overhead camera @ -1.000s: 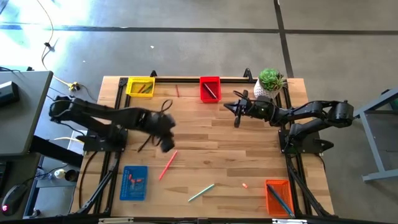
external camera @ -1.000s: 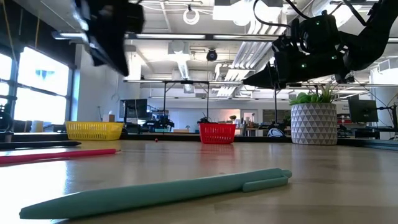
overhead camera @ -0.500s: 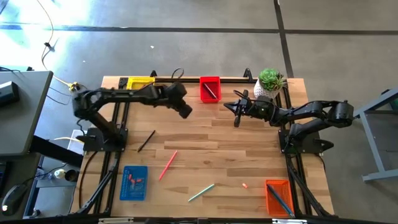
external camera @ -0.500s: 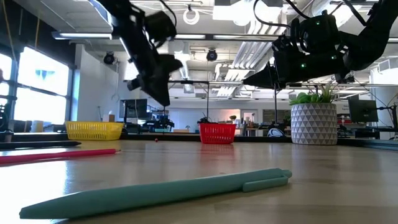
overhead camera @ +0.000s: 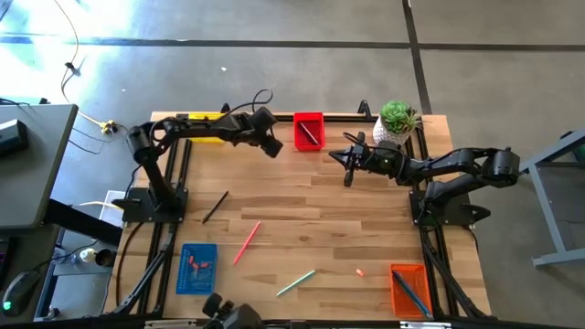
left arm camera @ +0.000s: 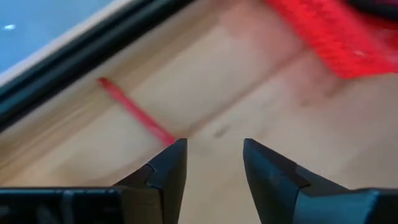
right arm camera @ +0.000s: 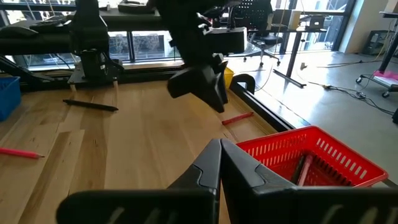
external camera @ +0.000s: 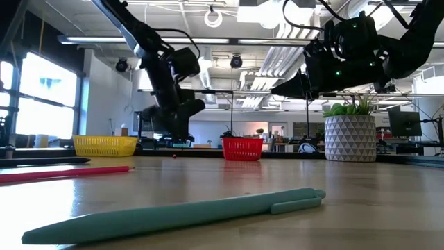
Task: Sort crayons/erasers/pens/pencils in bins
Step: Put the red crayon into the yellow bin
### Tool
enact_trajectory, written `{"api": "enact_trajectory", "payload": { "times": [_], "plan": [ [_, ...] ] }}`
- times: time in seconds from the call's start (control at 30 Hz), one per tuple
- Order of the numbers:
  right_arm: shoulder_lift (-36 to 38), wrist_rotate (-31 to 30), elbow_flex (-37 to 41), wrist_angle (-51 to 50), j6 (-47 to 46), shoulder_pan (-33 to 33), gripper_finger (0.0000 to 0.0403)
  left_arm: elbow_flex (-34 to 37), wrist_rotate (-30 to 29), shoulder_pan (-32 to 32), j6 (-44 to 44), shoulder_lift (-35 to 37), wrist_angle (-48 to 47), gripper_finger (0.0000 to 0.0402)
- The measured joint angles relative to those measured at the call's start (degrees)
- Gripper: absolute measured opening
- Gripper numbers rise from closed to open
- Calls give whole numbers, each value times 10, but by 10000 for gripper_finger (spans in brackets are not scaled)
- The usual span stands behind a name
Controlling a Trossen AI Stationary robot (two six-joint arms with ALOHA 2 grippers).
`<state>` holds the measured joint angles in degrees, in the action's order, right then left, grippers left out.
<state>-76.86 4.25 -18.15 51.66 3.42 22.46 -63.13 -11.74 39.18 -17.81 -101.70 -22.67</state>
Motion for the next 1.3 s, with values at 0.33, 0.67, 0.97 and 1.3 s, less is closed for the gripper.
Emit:
{"api": "enact_trajectory", "payload": {
  "times": [0.33, 0.67, 0.97, 1.3],
  "plan": [
    [0, 0, 0, 0, 0, 0, 0, 0, 3, 28, -15, -29, 2, 157],
    [0, 32, 0, 0, 0, -7, 0, 0, -12, 28, -15, -49, 3, 157],
    [0, 23, 0, 4, 31, -22, 0, 0, -3, 28, -6, -49, -4, 156],
    [0, 23, 0, 5, 32, -21, 0, 0, 11, 28, 16, -49, -6, 146]
  ]
}}
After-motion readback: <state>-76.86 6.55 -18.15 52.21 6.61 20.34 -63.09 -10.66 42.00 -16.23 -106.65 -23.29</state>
